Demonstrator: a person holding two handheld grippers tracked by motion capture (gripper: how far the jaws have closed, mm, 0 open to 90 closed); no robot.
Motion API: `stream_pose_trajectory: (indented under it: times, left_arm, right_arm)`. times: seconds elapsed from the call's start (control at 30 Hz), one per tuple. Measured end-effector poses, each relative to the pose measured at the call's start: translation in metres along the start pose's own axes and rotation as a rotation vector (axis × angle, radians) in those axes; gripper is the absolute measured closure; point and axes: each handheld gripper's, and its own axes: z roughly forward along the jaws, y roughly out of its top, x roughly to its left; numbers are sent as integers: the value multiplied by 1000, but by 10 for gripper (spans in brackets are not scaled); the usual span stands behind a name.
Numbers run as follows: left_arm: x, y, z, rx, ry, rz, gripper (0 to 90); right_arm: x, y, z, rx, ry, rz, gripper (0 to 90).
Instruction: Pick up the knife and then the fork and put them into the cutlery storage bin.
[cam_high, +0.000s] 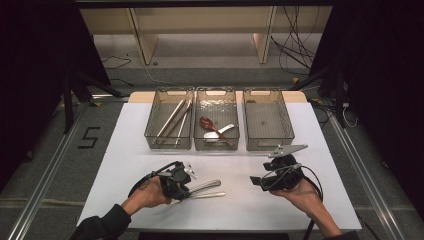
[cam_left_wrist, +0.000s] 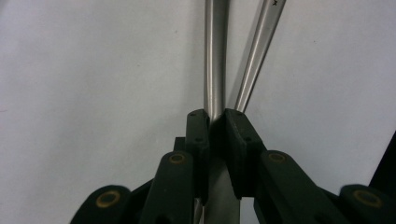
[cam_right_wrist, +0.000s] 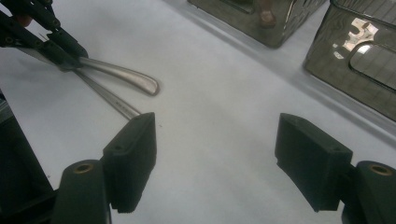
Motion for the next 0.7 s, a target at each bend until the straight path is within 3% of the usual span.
stream_pose_trajectory:
  times: [0.23, 0.33, 0.47, 0.7]
  left_arm:
    - [1, 1, 0, 5, 3, 3, 799]
    - [3, 0, 3, 12, -22, -19, 798]
    - [2, 1, 6, 23, 5, -19, 795]
    - [2, 1, 8, 27, -3, -39, 788]
  right_arm:
    - [1, 0, 1, 3, 3, -1, 303]
    - [2, 1, 2, 1, 6, -5, 303]
    - [3, 1, 3, 5, 9, -3, 303]
    - [3, 1, 3, 4, 11, -5, 303]
